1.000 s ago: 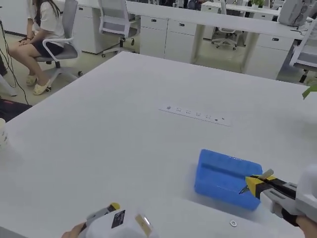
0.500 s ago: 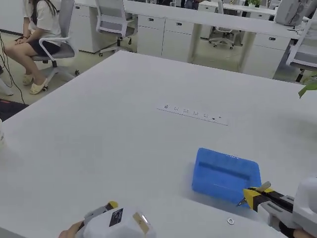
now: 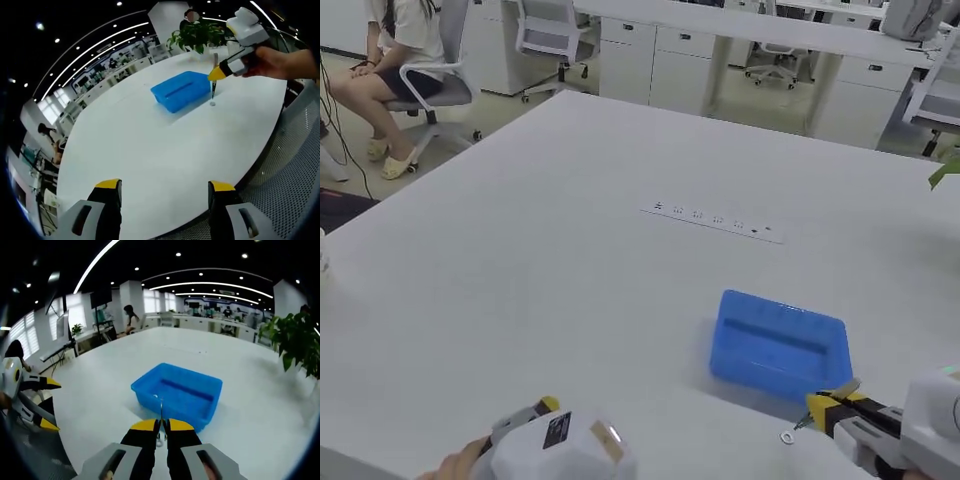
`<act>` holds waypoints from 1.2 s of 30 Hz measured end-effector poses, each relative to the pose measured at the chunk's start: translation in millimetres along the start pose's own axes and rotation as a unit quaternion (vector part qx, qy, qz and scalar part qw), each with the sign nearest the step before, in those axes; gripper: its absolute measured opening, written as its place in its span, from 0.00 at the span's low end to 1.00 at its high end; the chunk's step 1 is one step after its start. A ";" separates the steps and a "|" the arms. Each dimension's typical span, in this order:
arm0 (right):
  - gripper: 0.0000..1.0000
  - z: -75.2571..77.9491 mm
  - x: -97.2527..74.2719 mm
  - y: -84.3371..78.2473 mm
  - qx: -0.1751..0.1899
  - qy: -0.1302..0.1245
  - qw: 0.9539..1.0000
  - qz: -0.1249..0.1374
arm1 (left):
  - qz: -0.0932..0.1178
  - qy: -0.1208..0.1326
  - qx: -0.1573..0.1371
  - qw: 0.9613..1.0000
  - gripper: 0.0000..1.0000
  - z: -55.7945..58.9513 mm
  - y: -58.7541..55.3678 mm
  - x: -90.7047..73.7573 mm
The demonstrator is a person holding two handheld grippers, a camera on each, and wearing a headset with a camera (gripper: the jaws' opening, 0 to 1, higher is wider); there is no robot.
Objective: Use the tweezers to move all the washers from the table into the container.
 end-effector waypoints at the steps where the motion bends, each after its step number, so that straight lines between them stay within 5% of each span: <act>1: 0.03 0.3 1.6 -1.0 0.000 0.000 1.000 -0.003 | 0.001 0.000 -0.002 1.000 0.71 -0.2 0.2 -0.2; 36: 0.02 -2.7 7.2 -9.0 -0.026 -0.003 0.999 -0.026 | 0.000 0.001 -0.001 1.000 0.71 -0.3 0.2 -0.8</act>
Point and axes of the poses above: the centre of the closed fingertips' face, and the gripper's own axes: x roughly forward along the fingers, z roughly to its right, y roughly out of its top, the point moved 3 cm from there along -x, roughly backward along the fingers, and after that the axes turned 10 degrees about -z, right-handed, at the moved point
